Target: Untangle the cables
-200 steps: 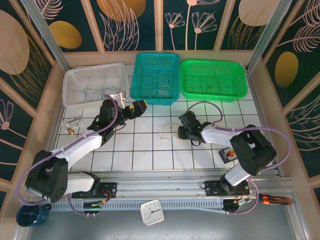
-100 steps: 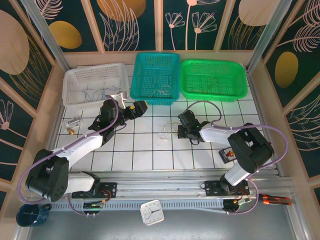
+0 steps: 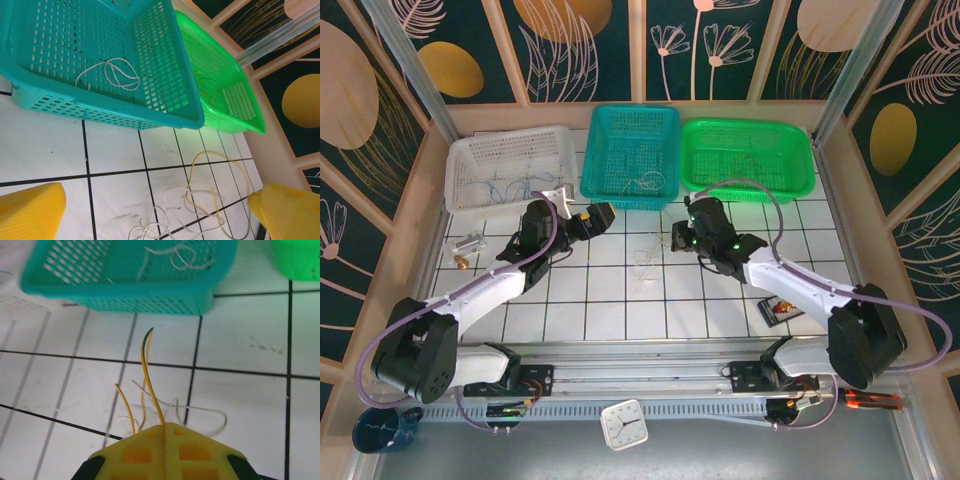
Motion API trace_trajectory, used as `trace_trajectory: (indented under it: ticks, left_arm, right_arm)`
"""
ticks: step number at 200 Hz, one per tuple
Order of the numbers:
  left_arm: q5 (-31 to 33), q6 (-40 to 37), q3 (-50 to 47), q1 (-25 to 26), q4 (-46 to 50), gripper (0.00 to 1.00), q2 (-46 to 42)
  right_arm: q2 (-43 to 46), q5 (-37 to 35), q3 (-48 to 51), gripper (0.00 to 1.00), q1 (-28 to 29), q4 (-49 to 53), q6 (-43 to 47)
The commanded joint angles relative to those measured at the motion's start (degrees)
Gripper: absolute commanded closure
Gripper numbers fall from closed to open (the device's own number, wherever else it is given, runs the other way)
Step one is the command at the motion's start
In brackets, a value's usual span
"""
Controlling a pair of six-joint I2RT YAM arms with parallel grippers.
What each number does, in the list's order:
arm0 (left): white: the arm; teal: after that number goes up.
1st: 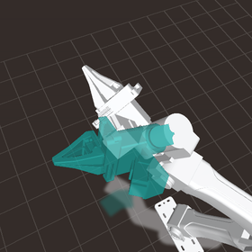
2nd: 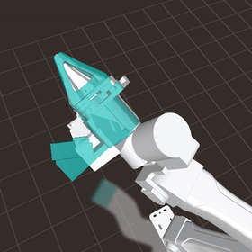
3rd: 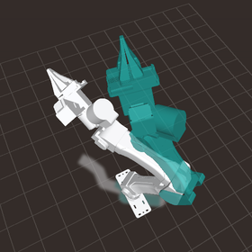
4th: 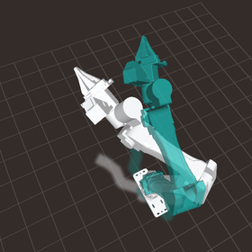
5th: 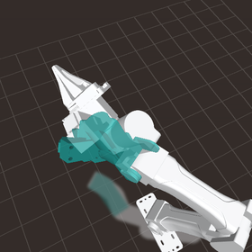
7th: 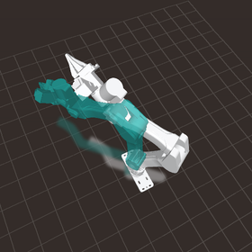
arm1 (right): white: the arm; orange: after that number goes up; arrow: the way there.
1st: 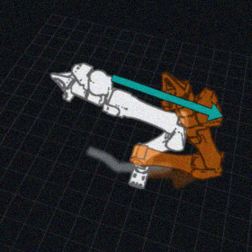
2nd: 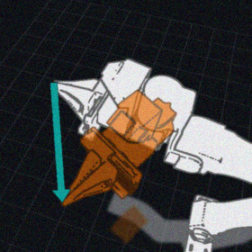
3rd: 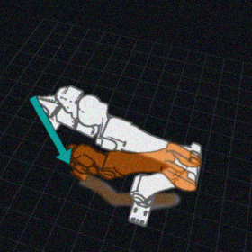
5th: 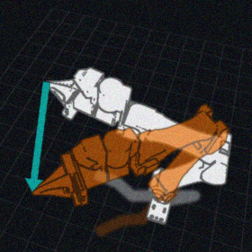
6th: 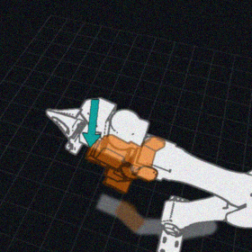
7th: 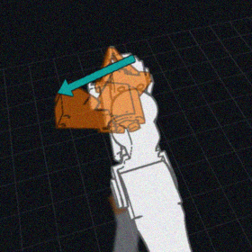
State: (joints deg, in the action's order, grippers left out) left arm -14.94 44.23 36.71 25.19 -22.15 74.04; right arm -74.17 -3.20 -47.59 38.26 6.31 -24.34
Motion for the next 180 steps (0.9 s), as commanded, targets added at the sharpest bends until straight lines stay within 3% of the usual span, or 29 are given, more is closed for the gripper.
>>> trace_trajectory:
  ticks: [1,87,137,180]
  left_arm:
    - [-2.14,-0.19,-0.83,0.38,-3.61,0.01,-0.22]
    - [-5.71,0.68,-0.4,2.53,-7.52,0.02,1.78]
    - [-6.65,-1.25,1.5,3.11,-7.58,0.26,6.41]
    - [-7.96,-2.18,2.26,3.9,-9.13,0.36,10.42]
  right_arm:
    - [2.4,1.98,-1.23,1.0,0.21,-0.83,-0.01]
    - [4.06,18.75,2.44,1.0,-2.4,-12.04,1.39]
    - [3.5,23.3,5.45,1.0,-2.41,-16.8,1.21]
    - [2.47,25.5,5.94,1.0,-2.34,-18.42,0.82]
